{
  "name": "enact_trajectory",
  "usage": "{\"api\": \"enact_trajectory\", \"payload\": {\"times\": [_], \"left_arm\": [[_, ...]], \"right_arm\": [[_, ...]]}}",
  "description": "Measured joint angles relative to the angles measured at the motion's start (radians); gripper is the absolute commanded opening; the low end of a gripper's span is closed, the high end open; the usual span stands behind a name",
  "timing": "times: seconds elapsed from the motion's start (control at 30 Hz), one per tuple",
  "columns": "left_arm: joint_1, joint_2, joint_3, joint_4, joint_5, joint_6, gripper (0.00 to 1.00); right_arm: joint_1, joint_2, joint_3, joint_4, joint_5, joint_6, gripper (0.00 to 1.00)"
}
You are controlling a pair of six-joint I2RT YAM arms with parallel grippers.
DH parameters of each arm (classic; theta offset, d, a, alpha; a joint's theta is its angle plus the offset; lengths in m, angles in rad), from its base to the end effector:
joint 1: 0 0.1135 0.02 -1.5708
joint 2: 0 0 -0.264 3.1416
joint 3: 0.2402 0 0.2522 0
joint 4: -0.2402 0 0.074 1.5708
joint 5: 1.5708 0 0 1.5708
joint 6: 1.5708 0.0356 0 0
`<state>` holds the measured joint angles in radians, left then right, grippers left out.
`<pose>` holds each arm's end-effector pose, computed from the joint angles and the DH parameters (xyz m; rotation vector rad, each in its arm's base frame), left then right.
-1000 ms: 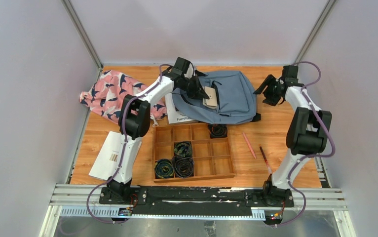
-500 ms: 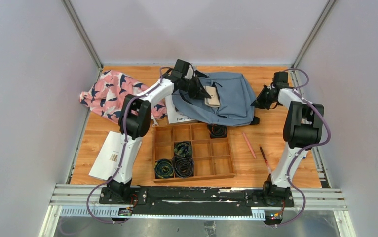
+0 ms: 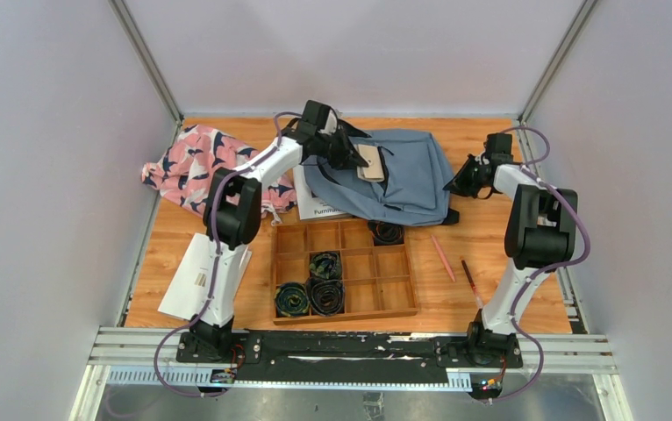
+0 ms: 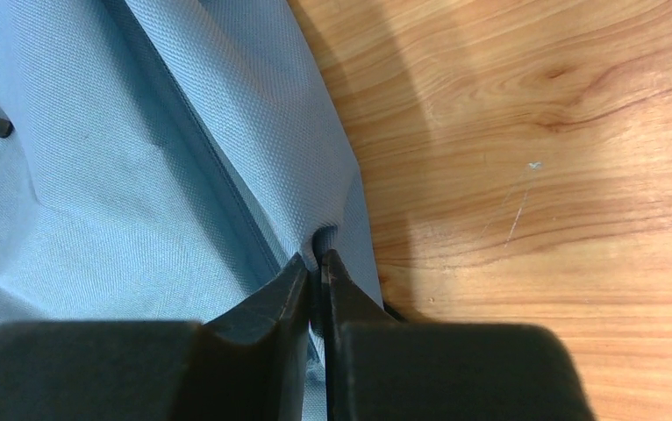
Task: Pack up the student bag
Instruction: Place the stationery in the student bag.
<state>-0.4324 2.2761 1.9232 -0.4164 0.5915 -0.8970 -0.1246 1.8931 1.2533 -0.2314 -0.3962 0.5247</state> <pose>0.4603 -0.2343 0.2141 -0.2679 2.5691 -1.2839 0.4033 -0.0367 0.1840 0.6125 2.3832 0.6607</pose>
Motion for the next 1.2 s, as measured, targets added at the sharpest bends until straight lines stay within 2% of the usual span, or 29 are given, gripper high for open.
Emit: {"api": "enact_trajectory", "payload": {"times": [0.17,0.4,0.9,1.2], "left_arm": [[0.006,-0.05,-0.098,0.105,-0.022,-0.012,0.0],[-0.009,-0.052,-0.119,0.161,-0.027,-0.024,0.0],[-0.027,-0.051,-0.127,0.123,-0.053,-0.096,0.0],[-0.028,-0.029,-0.119,0.151,0.011,-0.158,0.0]], "right_arm": [[0.0,-0.006,-0.021,0.031,-0.013,0.014,0.12],[0.001,-0.016,-0.047,0.064,-0.047,0.037,0.13],[0.018,-0.021,-0.06,0.091,-0.051,0.066,0.13],[0.033,-0.023,-0.06,0.097,-0.051,0.074,0.14]]}}
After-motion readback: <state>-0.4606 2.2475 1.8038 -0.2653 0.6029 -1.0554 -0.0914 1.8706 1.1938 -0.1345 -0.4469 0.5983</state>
